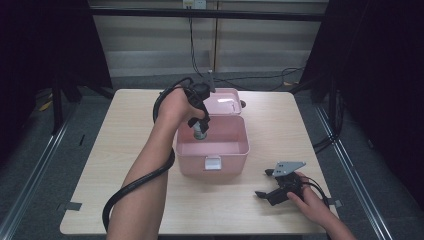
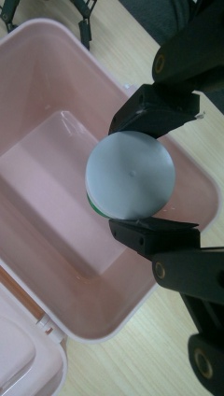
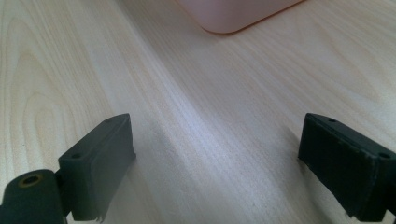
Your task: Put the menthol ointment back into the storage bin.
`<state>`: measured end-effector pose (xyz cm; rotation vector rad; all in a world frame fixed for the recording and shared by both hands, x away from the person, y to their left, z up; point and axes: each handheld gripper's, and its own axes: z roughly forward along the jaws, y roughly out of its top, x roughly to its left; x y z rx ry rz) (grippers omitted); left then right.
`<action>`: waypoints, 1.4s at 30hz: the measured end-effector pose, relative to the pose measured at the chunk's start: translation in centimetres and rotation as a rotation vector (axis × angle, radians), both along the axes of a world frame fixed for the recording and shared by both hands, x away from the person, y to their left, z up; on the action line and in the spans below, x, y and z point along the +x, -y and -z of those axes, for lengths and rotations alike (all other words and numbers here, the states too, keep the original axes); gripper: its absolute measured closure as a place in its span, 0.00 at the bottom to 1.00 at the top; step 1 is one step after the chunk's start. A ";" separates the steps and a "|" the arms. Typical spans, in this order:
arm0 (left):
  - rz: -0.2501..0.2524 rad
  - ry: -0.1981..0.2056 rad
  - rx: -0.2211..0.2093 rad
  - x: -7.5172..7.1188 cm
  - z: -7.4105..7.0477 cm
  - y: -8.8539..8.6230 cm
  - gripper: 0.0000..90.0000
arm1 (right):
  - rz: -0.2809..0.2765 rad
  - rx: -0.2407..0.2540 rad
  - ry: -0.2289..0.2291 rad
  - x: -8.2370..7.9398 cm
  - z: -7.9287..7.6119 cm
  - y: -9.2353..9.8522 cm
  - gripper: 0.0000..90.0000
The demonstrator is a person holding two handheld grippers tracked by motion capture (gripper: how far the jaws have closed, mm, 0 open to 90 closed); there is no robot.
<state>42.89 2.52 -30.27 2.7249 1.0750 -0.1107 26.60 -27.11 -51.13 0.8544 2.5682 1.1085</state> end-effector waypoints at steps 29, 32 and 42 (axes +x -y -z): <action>-0.093 0.005 0.012 2.0 5.2 0.5 0.56 | 0.003 -0.001 0.002 0.0 0.0 0.0 0.11; -0.102 0.009 0.005 2.1 5.6 0.4 0.56 | 0.003 -0.001 0.001 0.0 0.0 0.0 0.11; -0.142 0.000 -0.001 2.5 7.1 0.6 0.56 | 0.003 0.001 0.000 0.0 0.0 0.0 0.11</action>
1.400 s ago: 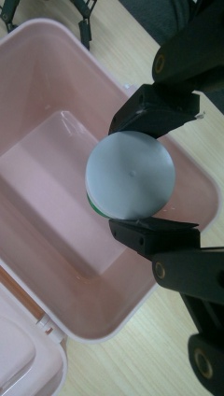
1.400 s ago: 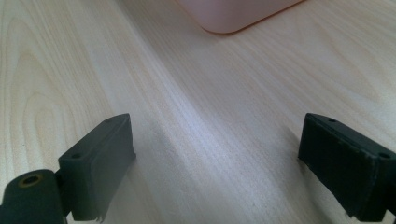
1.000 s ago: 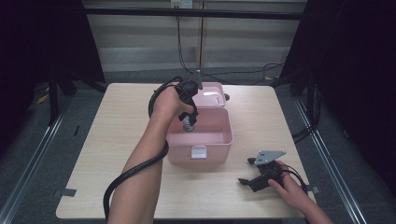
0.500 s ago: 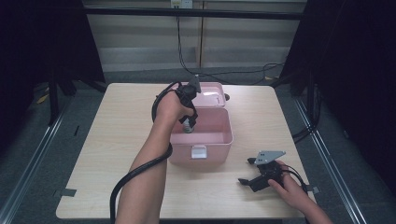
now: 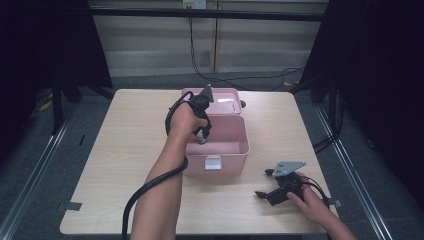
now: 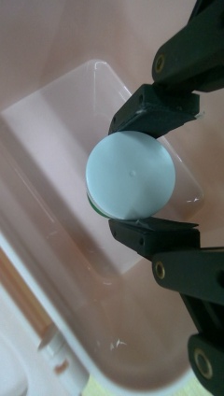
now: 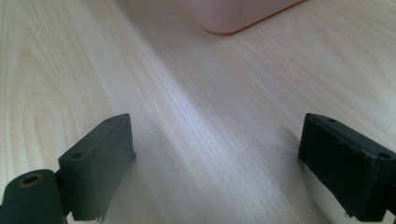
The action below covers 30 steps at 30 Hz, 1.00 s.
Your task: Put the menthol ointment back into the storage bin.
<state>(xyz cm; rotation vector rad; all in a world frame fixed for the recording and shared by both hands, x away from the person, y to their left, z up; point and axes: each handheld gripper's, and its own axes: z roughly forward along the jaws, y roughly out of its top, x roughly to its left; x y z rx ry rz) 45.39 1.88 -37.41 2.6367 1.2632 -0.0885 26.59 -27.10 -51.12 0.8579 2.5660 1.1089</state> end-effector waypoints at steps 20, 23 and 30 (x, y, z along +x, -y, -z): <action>-0.062 0.002 -0.006 0.6 2.4 1.0 0.56 | 0.001 -0.001 -0.001 0.0 0.0 0.0 0.11; -0.057 0.007 -0.003 0.7 2.5 1.1 0.56 | 0.001 -0.001 -0.001 0.0 0.0 0.0 0.11; -0.102 -0.006 0.004 0.8 3.7 1.3 0.56 | 0.002 -0.001 -0.001 0.0 0.0 0.0 0.11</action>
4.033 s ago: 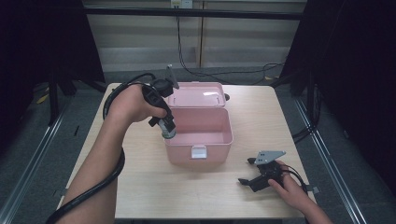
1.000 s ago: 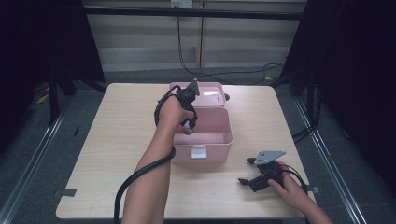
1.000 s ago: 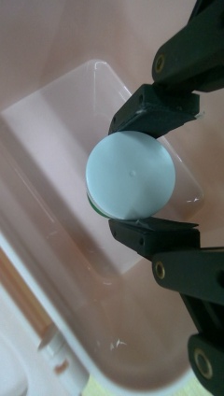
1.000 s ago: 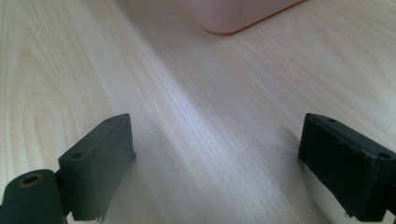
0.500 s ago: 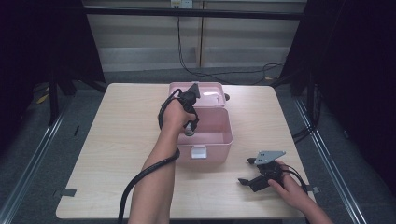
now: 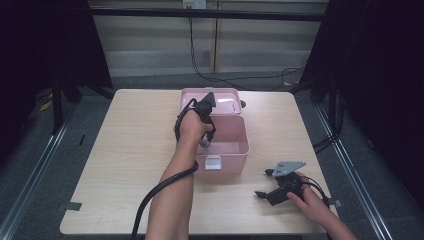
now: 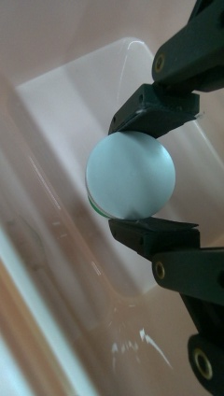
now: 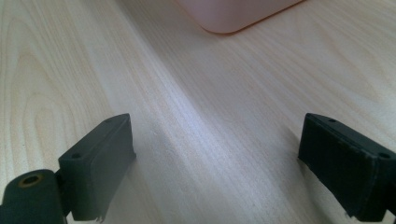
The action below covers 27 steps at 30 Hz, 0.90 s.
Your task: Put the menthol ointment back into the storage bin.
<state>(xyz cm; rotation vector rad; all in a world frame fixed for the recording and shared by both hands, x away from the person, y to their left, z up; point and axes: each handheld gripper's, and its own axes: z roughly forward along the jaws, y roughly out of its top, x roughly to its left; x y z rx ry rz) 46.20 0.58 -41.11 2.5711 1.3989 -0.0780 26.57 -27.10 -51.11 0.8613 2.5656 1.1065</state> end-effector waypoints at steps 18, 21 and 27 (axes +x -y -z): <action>-0.053 0.030 0.002 0.0 1.9 0.6 0.55 | 0.000 0.002 0.001 0.0 0.0 0.0 0.11; -0.033 0.035 0.006 0.1 2.1 0.6 0.55 | 0.001 0.002 0.000 0.0 0.0 0.0 0.11; -0.047 0.038 -0.003 0.0 2.4 0.7 0.55 | 0.000 0.002 0.001 0.0 0.0 0.0 0.11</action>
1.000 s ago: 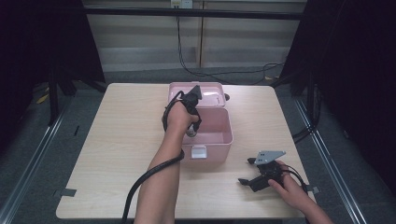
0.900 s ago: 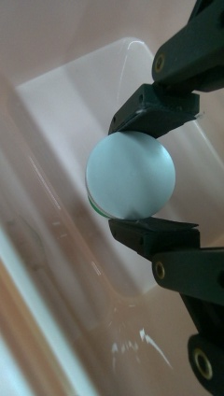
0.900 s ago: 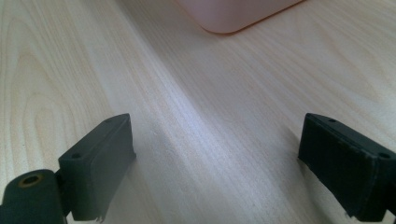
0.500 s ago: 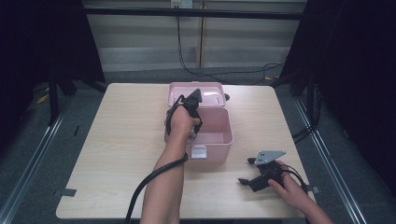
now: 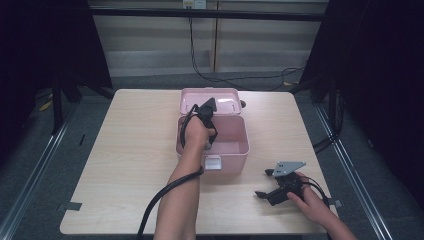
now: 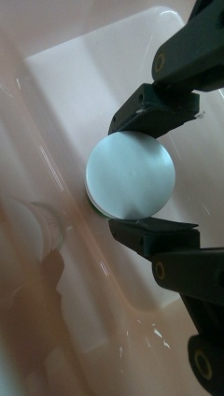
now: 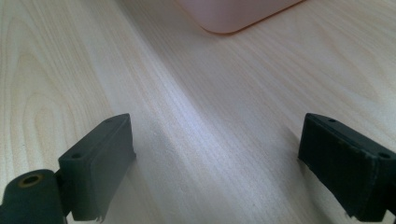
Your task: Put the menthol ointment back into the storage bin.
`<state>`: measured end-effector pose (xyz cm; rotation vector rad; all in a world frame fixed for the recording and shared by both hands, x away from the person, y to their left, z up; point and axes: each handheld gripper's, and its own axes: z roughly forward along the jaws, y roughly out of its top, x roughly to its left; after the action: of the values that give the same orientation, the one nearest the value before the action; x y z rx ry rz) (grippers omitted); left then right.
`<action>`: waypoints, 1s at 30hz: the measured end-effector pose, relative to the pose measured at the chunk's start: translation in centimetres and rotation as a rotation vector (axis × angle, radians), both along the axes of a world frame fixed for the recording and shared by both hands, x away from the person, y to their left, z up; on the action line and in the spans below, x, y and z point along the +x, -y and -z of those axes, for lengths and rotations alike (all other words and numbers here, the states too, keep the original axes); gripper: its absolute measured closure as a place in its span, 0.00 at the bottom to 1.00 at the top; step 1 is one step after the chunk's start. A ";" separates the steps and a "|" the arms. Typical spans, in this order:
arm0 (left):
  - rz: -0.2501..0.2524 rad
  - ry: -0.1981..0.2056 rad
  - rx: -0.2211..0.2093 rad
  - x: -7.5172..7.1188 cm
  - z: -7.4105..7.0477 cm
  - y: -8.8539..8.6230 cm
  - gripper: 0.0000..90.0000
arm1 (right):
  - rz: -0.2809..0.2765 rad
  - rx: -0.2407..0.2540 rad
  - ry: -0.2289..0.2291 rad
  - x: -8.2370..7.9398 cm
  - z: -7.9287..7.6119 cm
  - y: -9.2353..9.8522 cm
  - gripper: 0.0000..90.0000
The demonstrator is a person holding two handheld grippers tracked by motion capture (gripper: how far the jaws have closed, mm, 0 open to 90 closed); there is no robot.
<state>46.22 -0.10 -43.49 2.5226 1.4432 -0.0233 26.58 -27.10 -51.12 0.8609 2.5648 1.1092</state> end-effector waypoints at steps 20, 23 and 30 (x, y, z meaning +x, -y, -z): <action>-0.022 0.006 -0.004 -0.2 -0.3 -0.2 0.48 | 0.001 0.000 0.000 0.0 0.0 0.0 0.11; -0.017 0.000 -0.007 -0.3 -0.4 -0.3 0.45 | 0.000 -0.001 -0.001 0.0 0.0 0.0 0.11; 0.003 0.013 -0.012 -0.5 -1.0 -0.4 0.40 | -0.002 0.000 -0.001 0.0 0.0 0.0 0.11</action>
<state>45.70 0.28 -42.50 2.5108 1.4302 -0.0151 26.59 -27.10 -51.12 0.8584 2.5669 1.1096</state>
